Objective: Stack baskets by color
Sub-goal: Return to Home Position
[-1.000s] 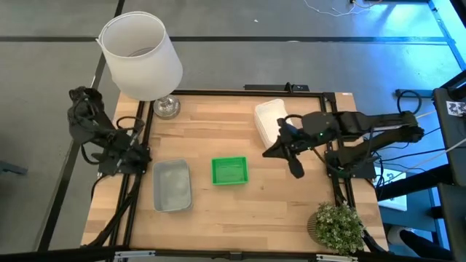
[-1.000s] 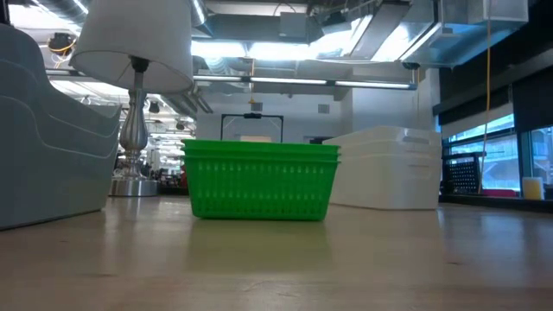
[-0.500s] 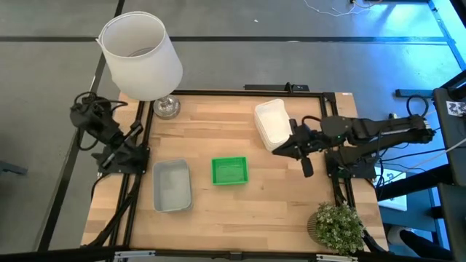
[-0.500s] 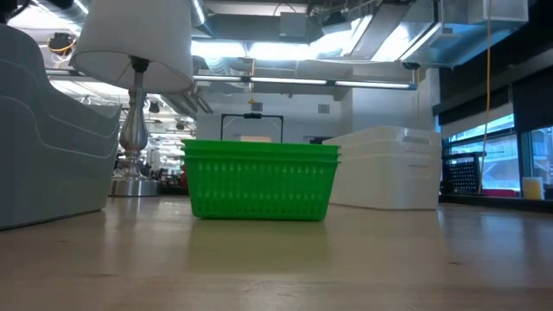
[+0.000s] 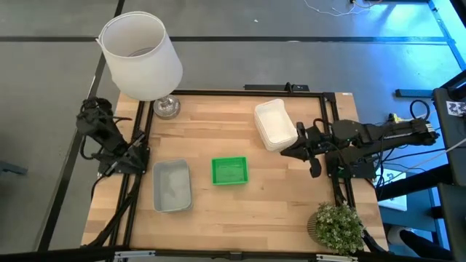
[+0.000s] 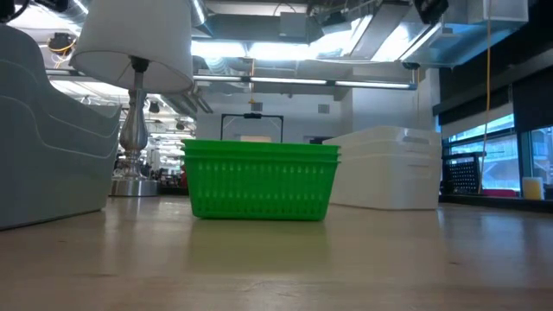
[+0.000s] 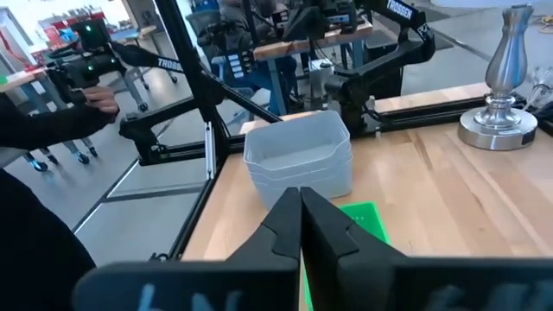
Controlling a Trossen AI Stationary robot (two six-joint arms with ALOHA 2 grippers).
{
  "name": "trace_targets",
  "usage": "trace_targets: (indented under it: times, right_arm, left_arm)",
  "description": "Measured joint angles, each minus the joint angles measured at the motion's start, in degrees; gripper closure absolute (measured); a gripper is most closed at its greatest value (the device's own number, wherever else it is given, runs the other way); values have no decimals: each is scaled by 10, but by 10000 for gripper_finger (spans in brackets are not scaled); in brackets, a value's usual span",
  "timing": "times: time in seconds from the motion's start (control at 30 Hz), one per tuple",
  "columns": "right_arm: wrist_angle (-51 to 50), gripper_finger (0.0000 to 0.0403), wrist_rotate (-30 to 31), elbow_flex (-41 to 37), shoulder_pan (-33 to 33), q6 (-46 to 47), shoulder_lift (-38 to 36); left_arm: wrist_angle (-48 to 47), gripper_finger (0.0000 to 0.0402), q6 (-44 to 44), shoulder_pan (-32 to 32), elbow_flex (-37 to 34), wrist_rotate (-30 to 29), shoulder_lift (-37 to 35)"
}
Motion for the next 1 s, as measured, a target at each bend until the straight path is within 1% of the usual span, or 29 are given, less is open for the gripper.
trace_targets:
  times: [0.27, 0.37, 0.47, 0.67, 0.83, 1.0]
  right_arm:
    - [118, 403, -6, -115, 0, -6, -52]
    - [138, 403, -12, -161, 0, -14, -77]
    - [154, 403, -12, -205, 0, -1, -110]
    - [194, 403, -16, -286, 0, 0, -190]
    - [193, 403, -31, -342, 0, 6, -267]
    - [193, 403, -32, -392, 0, 17, -341]
  left_arm:
    - [78, 401, 45, 0, -47, 2, 0]
    - [100, 401, 50, 0, -70, 1, 0]
    - [135, 401, 51, 0, -85, 0, 0]
    - [135, 401, 56, 0, -93, -10, 0]
    - [135, 401, 81, 0, -94, -19, 0]
    - [135, 401, 91, 0, -94, -20, 0]
